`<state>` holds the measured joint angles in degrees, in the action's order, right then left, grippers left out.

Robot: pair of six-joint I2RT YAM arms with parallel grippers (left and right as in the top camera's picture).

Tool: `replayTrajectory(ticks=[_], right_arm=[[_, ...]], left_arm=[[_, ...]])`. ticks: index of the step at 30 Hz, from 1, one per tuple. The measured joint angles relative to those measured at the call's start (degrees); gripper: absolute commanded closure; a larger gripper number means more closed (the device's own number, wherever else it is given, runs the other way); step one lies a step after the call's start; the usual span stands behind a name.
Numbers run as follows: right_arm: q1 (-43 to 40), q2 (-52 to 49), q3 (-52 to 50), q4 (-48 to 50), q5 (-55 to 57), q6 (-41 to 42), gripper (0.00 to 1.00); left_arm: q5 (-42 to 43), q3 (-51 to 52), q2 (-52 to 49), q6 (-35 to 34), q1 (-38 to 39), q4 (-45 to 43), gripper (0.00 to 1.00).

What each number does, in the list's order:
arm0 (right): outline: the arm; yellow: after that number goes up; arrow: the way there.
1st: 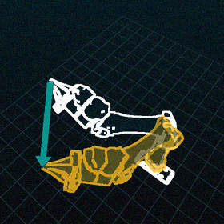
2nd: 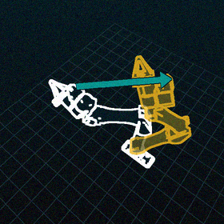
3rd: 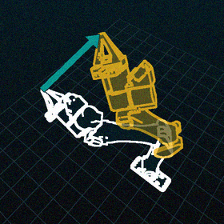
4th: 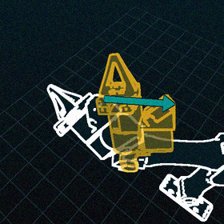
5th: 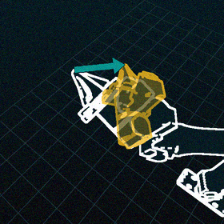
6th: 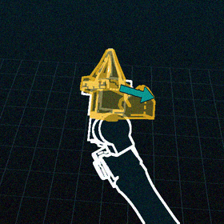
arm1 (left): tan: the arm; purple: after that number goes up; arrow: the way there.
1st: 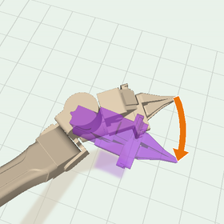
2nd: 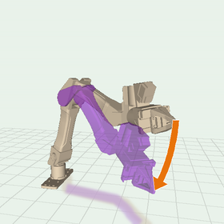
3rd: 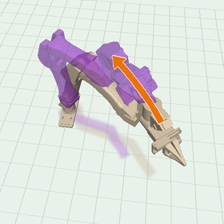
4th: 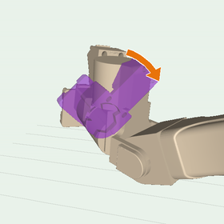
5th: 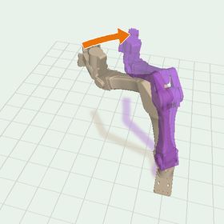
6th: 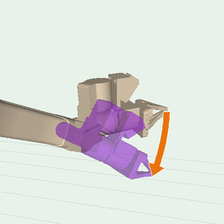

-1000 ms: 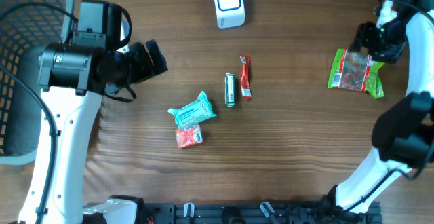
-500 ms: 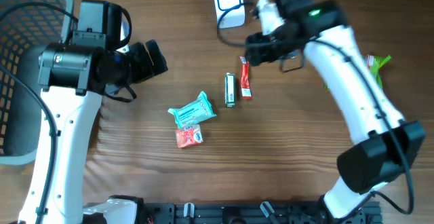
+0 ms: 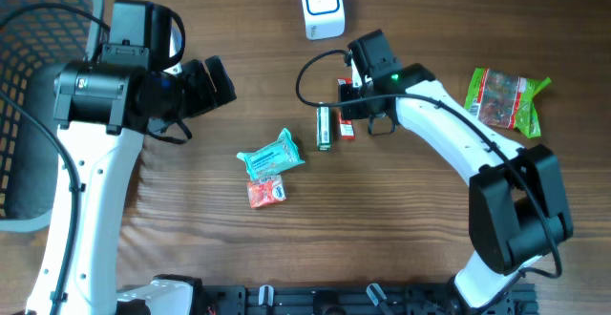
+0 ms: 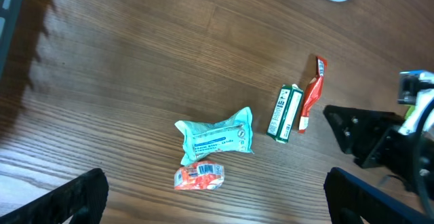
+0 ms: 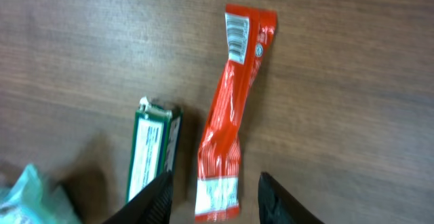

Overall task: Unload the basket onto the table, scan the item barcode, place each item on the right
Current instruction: 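Reach the right gripper to the red sachet and grasp it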

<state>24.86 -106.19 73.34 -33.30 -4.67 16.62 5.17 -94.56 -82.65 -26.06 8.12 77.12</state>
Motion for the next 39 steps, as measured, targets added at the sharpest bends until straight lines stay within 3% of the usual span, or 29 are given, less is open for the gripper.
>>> replayTrajectory(ticks=[4, 11, 17, 26, 34, 39], right_arm=[[0.0, 0.0, -5.1, 9.3, -0.2, -0.5, 0.57], [0.0, -1.6, -9.9, 17.1, 0.5, -0.9, 0.57], [0.0, -3.9, -10.4, 16.3, 2.8, -1.4, 0.71], [-2.4, -1.1, -10.2, 4.0, 14.5, -6.8, 0.74], [-5.6, 6.6, -10.3, -1.4, 16.3, -15.1, 0.46], [-5.6, 13.0, -10.3, -1.8, 13.6, -15.9, 0.39]], left_arm=[[0.0, 0.0, 0.0, 0.0, 0.0, 0.0, 0.0], [0.0, 0.0, 0.0, 0.0, 0.0, 0.0, 0.0], [0.0, 0.0, 0.0, 0.0, 0.0, 0.0, 0.0], [0.0, 0.0, 0.0, 0.0, 0.0, 0.0, 0.0], [0.0, 0.0, 0.0, 0.0, 0.0, 0.0, 0.0], [0.0, 0.0, 0.0, 0.0, 0.0, 0.0, 0.0]])
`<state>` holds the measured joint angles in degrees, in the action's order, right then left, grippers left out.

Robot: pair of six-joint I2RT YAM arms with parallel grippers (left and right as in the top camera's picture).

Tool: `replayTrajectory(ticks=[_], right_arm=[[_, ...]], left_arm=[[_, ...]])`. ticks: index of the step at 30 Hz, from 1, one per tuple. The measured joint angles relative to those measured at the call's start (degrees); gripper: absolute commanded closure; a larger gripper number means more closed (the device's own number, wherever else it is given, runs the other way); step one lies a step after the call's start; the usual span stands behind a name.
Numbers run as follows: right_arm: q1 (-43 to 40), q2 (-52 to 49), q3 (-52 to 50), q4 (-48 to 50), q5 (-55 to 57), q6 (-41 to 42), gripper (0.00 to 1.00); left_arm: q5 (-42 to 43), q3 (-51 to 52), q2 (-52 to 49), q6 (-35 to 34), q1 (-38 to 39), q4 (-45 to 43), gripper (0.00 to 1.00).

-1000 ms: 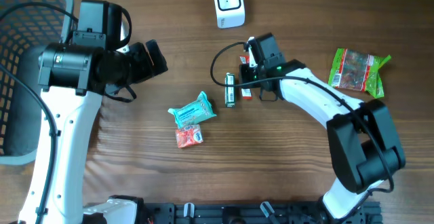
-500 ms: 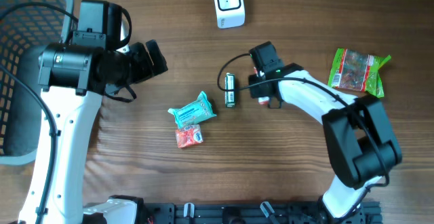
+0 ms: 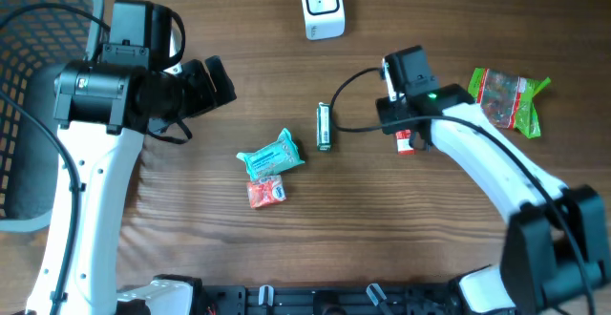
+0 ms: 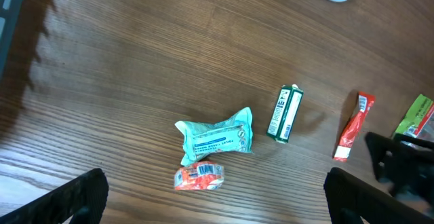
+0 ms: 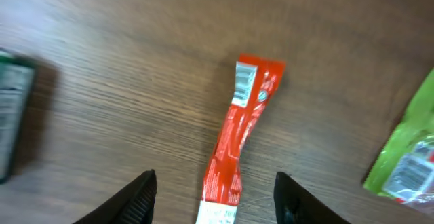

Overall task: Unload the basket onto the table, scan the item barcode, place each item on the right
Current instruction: 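Reach the right gripper to the red sachet and grasp it, then lift the red sachet with the right gripper toward the scanner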

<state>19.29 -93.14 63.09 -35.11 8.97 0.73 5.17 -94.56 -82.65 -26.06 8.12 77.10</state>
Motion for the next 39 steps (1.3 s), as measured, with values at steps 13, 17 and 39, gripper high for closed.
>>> replayTrajectory(ticks=[13, 17, 39], right_arm=[[-7.6, -3.3, 0.0, -2.6, -11.4, 2.2, 0.85], [-7.5, -6.4, 0.0, 4.2, -12.4, 2.2, 0.86], [-7.5, -15.0, 3.7, 0.4, -12.4, 1.7, 0.76]], left_arm=[[0.0, 0.0, 0.0, 0.0, 0.0, 0.0, 0.0], [0.0, 0.0, 0.0, 0.0, 0.0, 0.0, 0.0], [0.0, 0.0, 0.0, 0.0, 0.0, 0.0, 0.0]])
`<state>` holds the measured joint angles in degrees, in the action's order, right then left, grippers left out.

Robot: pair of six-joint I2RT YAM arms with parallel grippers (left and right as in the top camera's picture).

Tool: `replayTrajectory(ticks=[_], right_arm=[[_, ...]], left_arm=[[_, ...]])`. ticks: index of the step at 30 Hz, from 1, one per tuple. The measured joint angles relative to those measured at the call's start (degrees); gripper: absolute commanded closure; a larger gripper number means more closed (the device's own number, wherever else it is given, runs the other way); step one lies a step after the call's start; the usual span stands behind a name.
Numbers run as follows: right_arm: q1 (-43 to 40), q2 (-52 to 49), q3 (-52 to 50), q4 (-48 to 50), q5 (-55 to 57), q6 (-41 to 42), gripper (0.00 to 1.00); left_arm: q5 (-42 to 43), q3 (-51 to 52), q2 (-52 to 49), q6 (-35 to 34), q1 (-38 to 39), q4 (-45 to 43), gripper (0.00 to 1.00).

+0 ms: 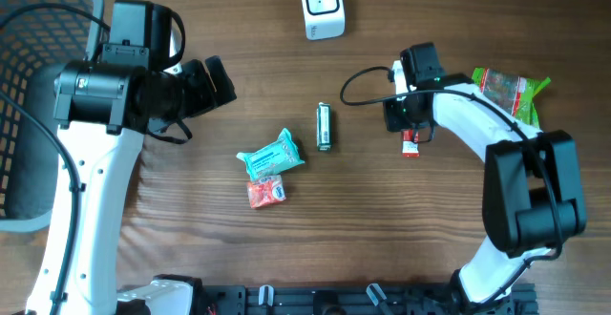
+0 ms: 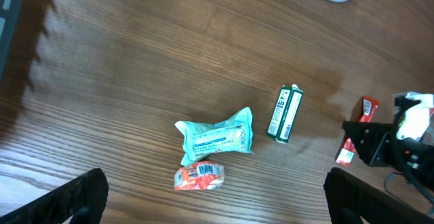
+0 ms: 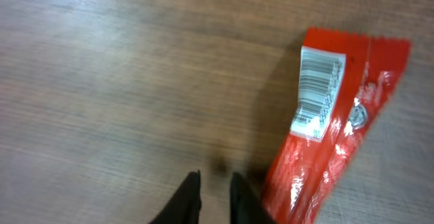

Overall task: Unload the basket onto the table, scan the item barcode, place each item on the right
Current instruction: 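Lift the red sachet with the right gripper toward the scanner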

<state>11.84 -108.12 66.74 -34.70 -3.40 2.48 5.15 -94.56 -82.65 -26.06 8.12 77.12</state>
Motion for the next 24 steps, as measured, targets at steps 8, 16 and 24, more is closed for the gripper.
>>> replayTrajectory(ticks=[8, 16, 24], right_arm=[[-0.2, 15.9, 7.6, -14.3, 1.3, 2.5, 0.49], [-0.9, 16.5, -1.3, -15.5, 2.6, 9.7, 0.37], [-0.9, 16.2, -14.7, -1.4, 3.2, 14.2, 0.52]], left_arm=[[0.0, 0.0, 0.0, 0.0, 0.0, 0.0, 0.0], [0.0, 0.0, 0.0, 0.0, 0.0, 0.0, 0.0], [0.0, 0.0, 0.0, 0.0, 0.0, 0.0, 0.0]])
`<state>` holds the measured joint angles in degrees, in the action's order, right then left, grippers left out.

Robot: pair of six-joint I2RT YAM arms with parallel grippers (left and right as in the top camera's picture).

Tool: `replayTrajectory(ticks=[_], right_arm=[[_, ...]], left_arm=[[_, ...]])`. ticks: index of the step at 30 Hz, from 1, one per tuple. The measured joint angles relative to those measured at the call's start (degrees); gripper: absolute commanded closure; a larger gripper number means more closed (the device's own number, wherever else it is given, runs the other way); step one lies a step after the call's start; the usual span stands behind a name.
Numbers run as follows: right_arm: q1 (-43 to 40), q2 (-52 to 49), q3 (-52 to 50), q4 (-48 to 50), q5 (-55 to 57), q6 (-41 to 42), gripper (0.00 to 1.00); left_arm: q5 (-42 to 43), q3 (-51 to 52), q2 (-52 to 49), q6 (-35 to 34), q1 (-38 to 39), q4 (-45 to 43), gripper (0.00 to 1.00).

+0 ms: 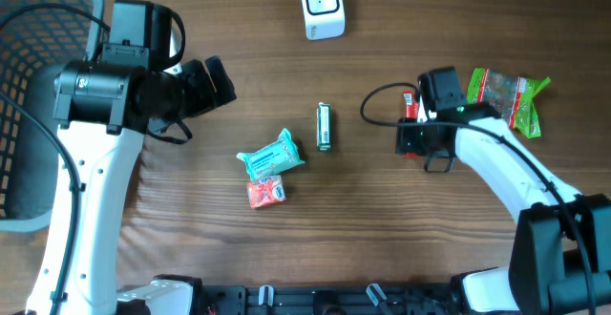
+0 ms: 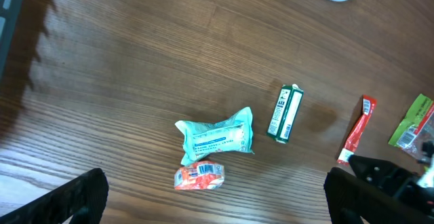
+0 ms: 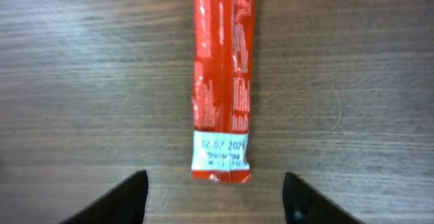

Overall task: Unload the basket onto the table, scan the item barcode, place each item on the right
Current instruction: 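Lift the red sachet with the right gripper toward the scanner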

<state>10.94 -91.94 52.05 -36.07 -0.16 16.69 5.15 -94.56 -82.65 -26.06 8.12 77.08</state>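
Note:
A slim red stick packet (image 3: 220, 81) lies flat on the wooden table, its white date-printed end toward my right gripper (image 3: 218, 200). That gripper is open, its fingers (image 3: 129, 197) wide on either side of that end, holding nothing. In the overhead view the right gripper (image 1: 420, 141) covers the near end of the red stick (image 1: 410, 103). The white scanner (image 1: 322, 6) stands at the table's far edge. My left gripper (image 2: 215, 187) is open and empty, high above the table's left half.
A green box (image 1: 325, 126), a teal packet (image 1: 270, 155) and an orange packet (image 1: 267, 192) lie mid-table. A green candy bag (image 1: 506, 95) lies right of the stick. A grey basket (image 1: 24, 162) stands at the far left.
My right gripper was nearly shut beside the stick's barcode end. Now it stands wide open over the opposite, date-printed end. The stick lies about where it was. The left arm has not moved.
The red stick first lay beside the green box, my open right gripper straddling its near end. Then it lay further right, near the candy bag, with the gripper open above it. The gripper then narrowed by the barcode end, and now stands open at the date end.

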Motion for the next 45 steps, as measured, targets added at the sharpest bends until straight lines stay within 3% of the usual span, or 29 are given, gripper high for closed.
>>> replayTrajectory(ticks=[8, 16, 28, 30, 33, 34, 40, 45], right_arm=[[0.0, 0.0, -6.3, 10.6, 3.8, 4.6, 0.65], [0.0, 0.0, -6.8, 14.1, 4.4, 5.2, 0.6], [0.0, -2.2, -6.8, 14.2, 4.2, 5.2, 0.62], [0.0, -2.8, -6.8, 14.7, 3.9, 5.2, 0.68], [0.0, -3.3, -6.4, 14.8, 3.2, 5.5, 0.93], [0.0, -3.5, -6.3, 14.9, 2.9, 5.5, 0.96], [0.0, -3.5, -4.2, 10.3, 2.8, 5.3, 0.96], [0.0, -1.3, -2.1, 4.8, 2.8, -0.8, 0.96]], left_arm=[[0.0, 0.0, 0.0, 0.0, 0.0, 0.0, 0.0], [0.0, 0.0, 0.0, 0.0, 0.0, 0.0, 0.0], [0.0, 0.0, 0.0, 0.0, 0.0, 0.0, 0.0], [0.0, 0.0, 0.0, 0.0, 0.0, 0.0, 0.0], [0.0, 0.0, 0.0, 0.0, 0.0, 0.0, 0.0], [0.0, 0.0, 0.0, 0.0, 0.0, 0.0, 0.0], [0.0, 0.0, 0.0, 0.0, 0.0, 0.0, 0.0], [0.0, 0.0, 0.0, 0.0, 0.0, 0.0, 0.0]])
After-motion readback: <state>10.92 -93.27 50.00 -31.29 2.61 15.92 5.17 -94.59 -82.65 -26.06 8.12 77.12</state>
